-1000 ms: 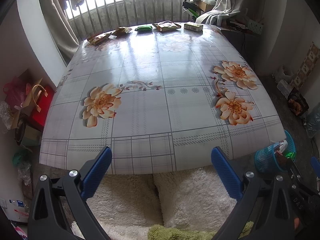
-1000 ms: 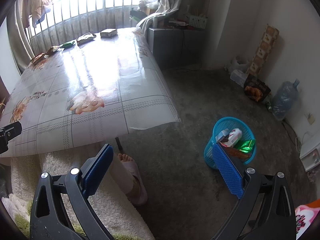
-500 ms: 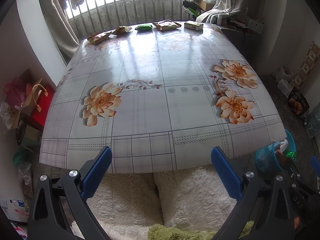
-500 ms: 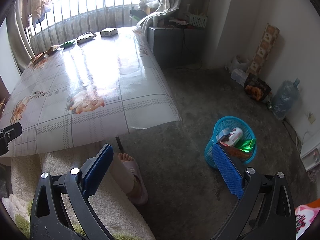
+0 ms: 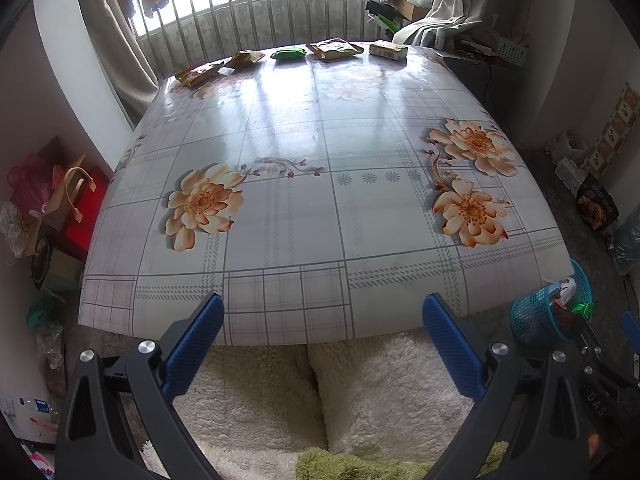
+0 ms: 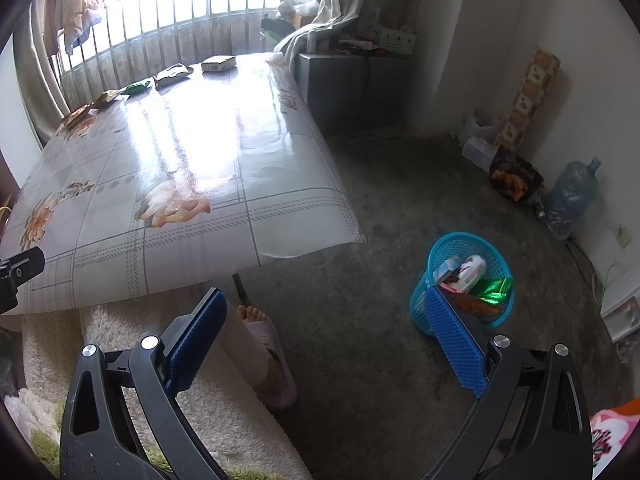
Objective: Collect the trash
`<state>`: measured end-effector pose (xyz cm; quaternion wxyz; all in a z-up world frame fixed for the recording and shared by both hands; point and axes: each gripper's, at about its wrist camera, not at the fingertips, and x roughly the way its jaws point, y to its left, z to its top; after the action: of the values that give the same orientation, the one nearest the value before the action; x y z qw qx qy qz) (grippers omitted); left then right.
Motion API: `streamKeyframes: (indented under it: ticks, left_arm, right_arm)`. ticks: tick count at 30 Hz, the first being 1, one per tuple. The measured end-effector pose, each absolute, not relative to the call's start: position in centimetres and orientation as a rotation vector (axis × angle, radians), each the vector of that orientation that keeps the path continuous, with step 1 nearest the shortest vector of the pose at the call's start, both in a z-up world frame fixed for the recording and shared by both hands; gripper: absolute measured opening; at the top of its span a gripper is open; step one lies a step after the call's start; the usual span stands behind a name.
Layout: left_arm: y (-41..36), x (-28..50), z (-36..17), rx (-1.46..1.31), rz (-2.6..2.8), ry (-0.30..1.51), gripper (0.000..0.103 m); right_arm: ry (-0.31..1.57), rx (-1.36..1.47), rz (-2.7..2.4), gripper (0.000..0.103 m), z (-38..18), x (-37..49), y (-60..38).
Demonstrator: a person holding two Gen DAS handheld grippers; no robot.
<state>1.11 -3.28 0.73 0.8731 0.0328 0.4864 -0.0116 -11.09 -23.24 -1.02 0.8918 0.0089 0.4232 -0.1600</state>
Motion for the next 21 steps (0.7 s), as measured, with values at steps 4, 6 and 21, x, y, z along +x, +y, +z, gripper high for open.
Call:
streamKeyframes:
  ticks: [4, 6, 21]
  left_arm:
    - [-3.27, 1.1, 0.76, 0.068, -0.025, 1.016, 0.097]
    - [-3.29, 1.11, 0.75, 0.069, -0.024, 1.017, 0.097]
    - [-3.27, 1.06, 0.7, 0.068, -0.025, 1.017, 0.097]
  right_arm:
    - [0.879, 0.019, -0.331, 0.095, -1.01, -11.09, -23.24]
    - [0.88, 0.02, -0.33, 0.095, -1.04, -11.09, -23.26]
    - [0.881, 0.022, -0.329, 0.095, -1.04, -11.1, -23.32]
